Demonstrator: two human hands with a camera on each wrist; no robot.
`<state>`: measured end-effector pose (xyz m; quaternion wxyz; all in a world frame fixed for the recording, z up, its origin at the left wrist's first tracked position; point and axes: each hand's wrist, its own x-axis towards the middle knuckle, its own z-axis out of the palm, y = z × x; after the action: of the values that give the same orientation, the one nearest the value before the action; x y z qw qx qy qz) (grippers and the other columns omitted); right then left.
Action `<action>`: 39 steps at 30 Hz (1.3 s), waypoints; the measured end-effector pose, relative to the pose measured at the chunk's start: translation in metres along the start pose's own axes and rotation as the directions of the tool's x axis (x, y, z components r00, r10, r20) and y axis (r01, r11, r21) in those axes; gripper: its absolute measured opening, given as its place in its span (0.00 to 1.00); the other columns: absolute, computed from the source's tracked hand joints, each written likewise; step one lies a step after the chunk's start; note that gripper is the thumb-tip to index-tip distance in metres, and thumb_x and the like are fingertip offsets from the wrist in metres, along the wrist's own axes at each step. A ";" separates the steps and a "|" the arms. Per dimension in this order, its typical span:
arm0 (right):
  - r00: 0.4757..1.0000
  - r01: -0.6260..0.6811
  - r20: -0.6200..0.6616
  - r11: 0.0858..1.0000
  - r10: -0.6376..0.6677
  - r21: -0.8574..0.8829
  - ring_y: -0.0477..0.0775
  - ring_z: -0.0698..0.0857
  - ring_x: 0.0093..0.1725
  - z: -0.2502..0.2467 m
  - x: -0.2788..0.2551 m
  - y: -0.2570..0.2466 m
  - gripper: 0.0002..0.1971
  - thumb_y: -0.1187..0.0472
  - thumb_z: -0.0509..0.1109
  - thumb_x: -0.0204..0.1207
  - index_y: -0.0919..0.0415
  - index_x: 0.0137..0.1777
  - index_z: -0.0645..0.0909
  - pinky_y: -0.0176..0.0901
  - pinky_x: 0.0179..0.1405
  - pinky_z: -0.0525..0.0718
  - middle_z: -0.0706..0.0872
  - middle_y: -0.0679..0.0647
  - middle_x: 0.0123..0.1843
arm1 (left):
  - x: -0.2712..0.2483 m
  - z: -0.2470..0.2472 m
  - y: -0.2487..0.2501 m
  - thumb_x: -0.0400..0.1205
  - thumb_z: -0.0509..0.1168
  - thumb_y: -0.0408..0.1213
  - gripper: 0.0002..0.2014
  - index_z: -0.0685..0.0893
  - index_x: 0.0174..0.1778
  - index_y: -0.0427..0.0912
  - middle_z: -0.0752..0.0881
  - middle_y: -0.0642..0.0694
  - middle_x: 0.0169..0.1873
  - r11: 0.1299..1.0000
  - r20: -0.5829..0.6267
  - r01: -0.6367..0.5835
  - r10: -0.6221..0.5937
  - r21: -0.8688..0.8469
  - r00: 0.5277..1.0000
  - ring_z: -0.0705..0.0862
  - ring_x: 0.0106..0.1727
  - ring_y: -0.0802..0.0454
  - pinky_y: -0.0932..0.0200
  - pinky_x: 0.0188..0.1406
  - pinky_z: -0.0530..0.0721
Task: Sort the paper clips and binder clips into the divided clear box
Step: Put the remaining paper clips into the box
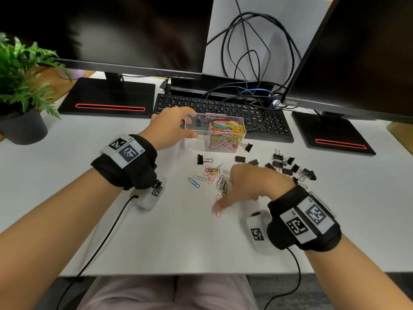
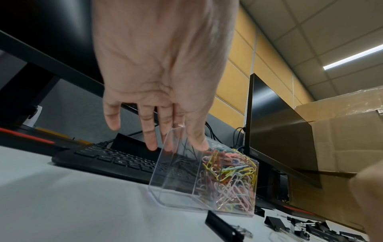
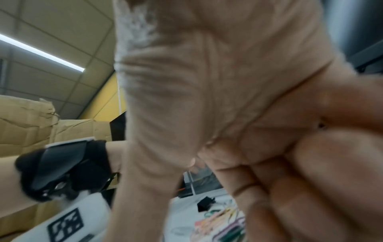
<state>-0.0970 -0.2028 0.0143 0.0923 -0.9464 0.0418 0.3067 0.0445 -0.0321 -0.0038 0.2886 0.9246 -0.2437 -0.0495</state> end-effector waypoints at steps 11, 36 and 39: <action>0.980 0.066 -0.198 0.984 -0.032 0.163 0.51 0.78 0.22 -0.013 0.026 0.016 0.20 0.48 0.81 0.66 0.67 0.35 0.82 0.37 0.25 0.75 0.81 0.52 0.23 | 0.002 0.002 -0.003 0.77 0.74 0.47 0.28 0.76 0.73 0.49 0.85 0.47 0.61 1.000 0.008 -0.003 0.003 -0.018 1.000 0.81 0.62 0.44 0.35 0.69 0.74; 0.971 0.153 -0.212 0.972 -0.114 0.177 0.67 0.81 0.54 -0.008 0.022 0.003 0.16 0.79 0.58 0.73 0.73 0.54 0.84 0.59 0.55 0.81 0.81 0.67 0.55 | 0.003 0.003 -0.005 0.77 0.74 0.48 0.27 0.76 0.72 0.51 0.85 0.48 0.61 1.000 0.006 0.002 -0.002 -0.018 1.000 0.81 0.62 0.45 0.35 0.68 0.75; 0.959 0.016 -0.281 0.987 0.030 0.160 0.69 0.72 0.40 -0.008 0.022 0.012 0.09 0.79 0.55 0.70 0.71 0.34 0.73 0.45 0.33 0.75 0.72 0.69 0.38 | 0.003 0.004 -0.006 0.77 0.74 0.48 0.27 0.77 0.71 0.51 0.84 0.48 0.61 1.000 0.010 0.000 0.000 -0.016 1.000 0.81 0.62 0.44 0.35 0.68 0.75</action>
<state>-0.0763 -0.2170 0.0058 0.1604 -0.9697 0.0827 0.1645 0.0490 -0.0316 -0.0098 0.2948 0.9219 -0.2448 -0.0562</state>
